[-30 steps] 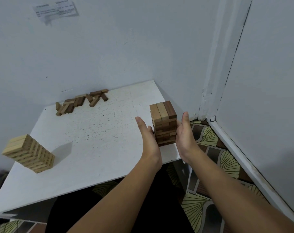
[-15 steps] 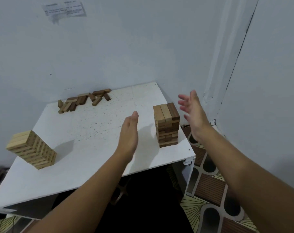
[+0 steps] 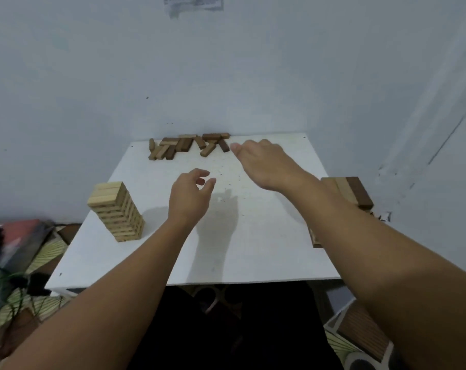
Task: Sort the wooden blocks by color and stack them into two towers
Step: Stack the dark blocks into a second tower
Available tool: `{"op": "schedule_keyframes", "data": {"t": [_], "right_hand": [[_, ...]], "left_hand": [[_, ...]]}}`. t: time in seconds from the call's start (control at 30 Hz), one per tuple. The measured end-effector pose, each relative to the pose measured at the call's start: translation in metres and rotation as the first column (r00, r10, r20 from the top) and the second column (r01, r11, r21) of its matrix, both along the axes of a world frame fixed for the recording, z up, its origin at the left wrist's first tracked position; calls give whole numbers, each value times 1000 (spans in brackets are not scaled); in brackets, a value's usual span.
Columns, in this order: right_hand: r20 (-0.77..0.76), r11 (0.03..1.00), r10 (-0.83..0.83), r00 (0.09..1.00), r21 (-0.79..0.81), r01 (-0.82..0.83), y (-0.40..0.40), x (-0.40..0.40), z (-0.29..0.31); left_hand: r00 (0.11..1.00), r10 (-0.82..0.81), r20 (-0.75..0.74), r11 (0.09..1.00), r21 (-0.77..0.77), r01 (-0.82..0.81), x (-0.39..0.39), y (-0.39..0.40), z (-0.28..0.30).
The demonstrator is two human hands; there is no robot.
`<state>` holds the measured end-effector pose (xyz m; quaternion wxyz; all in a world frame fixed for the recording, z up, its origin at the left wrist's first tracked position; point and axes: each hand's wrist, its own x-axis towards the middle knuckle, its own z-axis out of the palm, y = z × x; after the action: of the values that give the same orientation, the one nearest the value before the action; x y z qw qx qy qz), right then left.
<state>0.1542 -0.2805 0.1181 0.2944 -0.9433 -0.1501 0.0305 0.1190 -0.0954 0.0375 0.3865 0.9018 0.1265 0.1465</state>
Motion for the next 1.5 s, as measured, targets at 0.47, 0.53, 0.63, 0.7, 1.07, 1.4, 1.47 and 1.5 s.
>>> {"op": "schedule_keyframes", "data": {"t": [0.47,0.53,0.63,0.7,1.07,1.4,1.47,1.5], "right_hand": [[-27,948,-65,998,-314,53,75,117,-116],[-4,948,-64,998,-311,59,83,142,-119],[29,950,-43,999,-309,50,90,176,-121],[47,950,-29,998,-308,42,93,198,-122],[209,992,-35,977,-108,59,106,235,-135],[124,947,90,988,-317,-47,116,257,-132],[190,961,-8,982,-270,60,108,251,-135],[213,960,-80,974,-245,133,102,248,-137]], "left_hand": [[983,91,-161,993,89,-78,114,49,-57],[980,108,-165,984,158,-82,136,51,-60],[981,119,-156,967,241,-79,165,55,-65],[979,126,-159,955,287,-76,181,55,-70],[989,144,15,965,217,-144,184,52,-80],[995,78,-55,955,289,-59,187,55,-82],[996,71,-50,953,298,-52,187,56,-82],[997,65,-52,956,290,-47,187,56,-82]]}}
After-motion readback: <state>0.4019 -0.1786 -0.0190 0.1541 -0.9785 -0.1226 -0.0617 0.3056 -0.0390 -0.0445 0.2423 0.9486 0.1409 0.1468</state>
